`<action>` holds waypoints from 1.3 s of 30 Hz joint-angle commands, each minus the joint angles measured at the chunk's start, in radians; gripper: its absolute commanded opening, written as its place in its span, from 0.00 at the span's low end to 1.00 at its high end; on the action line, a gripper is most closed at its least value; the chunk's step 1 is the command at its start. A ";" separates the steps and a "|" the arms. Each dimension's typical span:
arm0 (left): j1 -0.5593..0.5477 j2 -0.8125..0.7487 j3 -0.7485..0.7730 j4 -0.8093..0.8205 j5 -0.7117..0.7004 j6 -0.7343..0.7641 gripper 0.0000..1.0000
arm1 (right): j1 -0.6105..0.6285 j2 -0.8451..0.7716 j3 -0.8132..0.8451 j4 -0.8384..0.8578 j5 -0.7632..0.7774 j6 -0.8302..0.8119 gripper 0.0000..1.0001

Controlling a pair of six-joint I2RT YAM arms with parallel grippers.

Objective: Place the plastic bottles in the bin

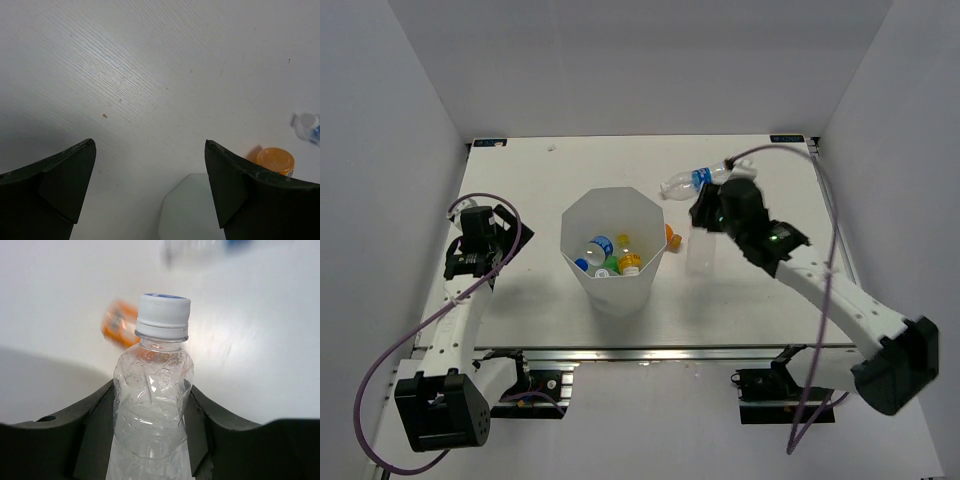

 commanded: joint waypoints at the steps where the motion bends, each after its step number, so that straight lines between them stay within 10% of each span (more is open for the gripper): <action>1: 0.001 -0.029 0.020 -0.008 -0.022 -0.001 0.98 | -0.013 -0.142 0.201 0.065 0.278 -0.266 0.28; 10: 0.001 -0.035 0.025 -0.013 -0.015 0.007 0.98 | 0.055 0.033 0.664 0.176 -0.687 -0.501 0.31; 15: 0.001 -0.048 0.036 -0.036 -0.033 0.016 0.98 | 0.168 0.228 0.767 0.061 -0.715 -0.584 0.49; 19: 0.001 -0.055 0.030 -0.045 -0.026 0.024 0.98 | 0.177 0.284 0.859 -0.032 -0.705 -0.622 0.89; 28: 0.001 -0.039 0.043 -0.048 -0.045 0.018 0.98 | 0.071 0.183 0.832 -0.004 -0.495 -0.586 0.89; 34: 0.001 0.007 0.046 -0.033 -0.027 0.004 0.98 | -0.194 0.073 0.502 0.092 -0.470 -0.367 0.89; 39: 0.001 0.066 0.066 -0.001 0.008 0.002 0.98 | -0.245 0.169 0.334 0.135 -0.432 -0.495 0.89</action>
